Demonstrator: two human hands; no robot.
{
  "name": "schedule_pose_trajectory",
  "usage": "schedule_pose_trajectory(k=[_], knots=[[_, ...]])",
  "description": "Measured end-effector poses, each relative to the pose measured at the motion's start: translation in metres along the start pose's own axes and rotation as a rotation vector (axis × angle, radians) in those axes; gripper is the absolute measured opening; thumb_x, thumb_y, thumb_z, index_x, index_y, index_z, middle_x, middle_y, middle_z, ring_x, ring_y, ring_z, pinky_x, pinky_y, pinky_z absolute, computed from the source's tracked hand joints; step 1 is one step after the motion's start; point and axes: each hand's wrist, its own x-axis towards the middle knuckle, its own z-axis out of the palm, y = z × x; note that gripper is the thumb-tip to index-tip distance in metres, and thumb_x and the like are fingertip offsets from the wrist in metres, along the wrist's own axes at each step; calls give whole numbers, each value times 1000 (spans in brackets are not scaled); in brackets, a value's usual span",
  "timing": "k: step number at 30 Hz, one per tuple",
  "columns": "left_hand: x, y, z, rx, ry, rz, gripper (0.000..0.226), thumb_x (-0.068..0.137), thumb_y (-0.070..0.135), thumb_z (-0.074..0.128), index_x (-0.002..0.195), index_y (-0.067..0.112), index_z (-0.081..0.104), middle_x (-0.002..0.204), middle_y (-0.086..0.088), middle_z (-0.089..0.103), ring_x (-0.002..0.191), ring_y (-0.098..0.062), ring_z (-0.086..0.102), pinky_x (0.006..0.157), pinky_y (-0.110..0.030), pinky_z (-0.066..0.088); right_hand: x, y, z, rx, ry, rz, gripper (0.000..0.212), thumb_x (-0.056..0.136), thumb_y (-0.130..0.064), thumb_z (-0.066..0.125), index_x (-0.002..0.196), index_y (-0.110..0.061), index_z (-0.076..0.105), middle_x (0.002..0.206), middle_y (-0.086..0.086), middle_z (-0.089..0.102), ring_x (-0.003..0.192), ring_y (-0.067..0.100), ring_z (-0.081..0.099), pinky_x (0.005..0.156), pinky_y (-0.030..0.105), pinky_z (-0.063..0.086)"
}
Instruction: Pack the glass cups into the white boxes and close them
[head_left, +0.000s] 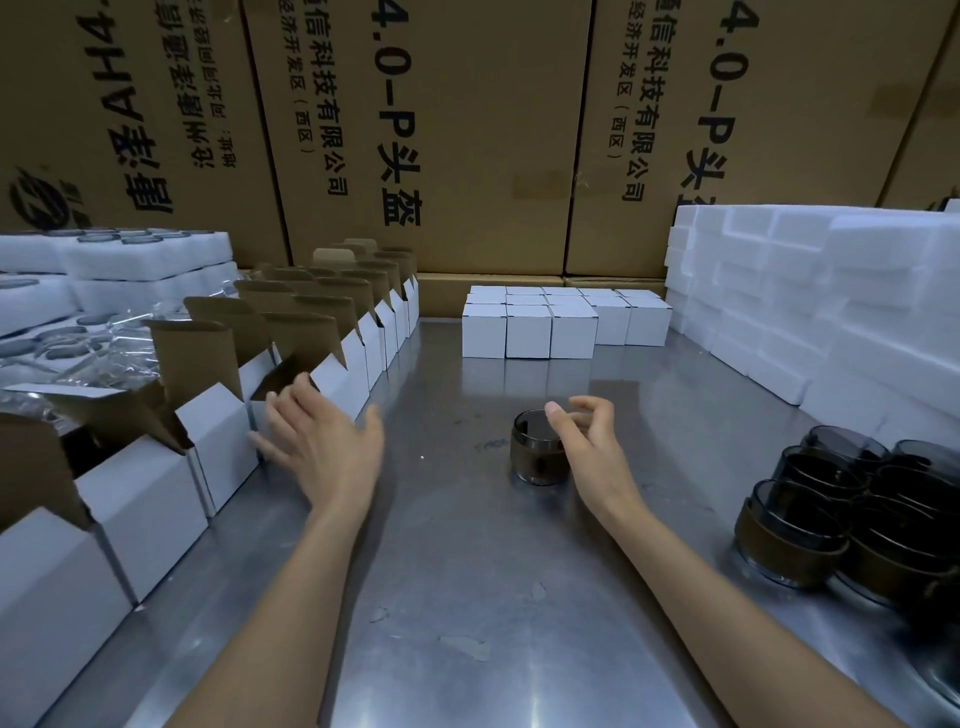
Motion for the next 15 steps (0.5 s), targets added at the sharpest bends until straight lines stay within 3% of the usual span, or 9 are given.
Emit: schedule_pose_trajectory(k=[4,7,11,15], knots=[[-1,4,0,131,25,100,33,92,21,57,119,2,52,126,-22,47,127,-39,35,114,-58,8,2,3,0,0,4,15,33,95,-46,49,118,-25,39,115,-4,55,105,12,50,85,27,31],[-9,15,3,134,-14,202,21,95,22,51,110,8,57,111,-13,56,115,-33,43,109,-54,17,4,4,0,-9,13,19,34,95,-46,47,119,-23,41,113,-6,55,103,13,50,85,27,32],[-28,35,11,24,-91,344,26,97,34,49,110,13,58,108,-6,58,110,-25,46,103,-45,21,4,5,0,-18,19,23,33,95,-46,47,118,-23,44,109,-7,56,101,12,51,83,26,32],[-41,52,18,-93,-182,495,41,100,37,43,132,13,52,121,-4,57,116,-22,46,100,-35,29,4,5,1,-30,25,18,32,94,-46,49,116,-23,46,108,-7,57,100,10,52,81,25,32]])
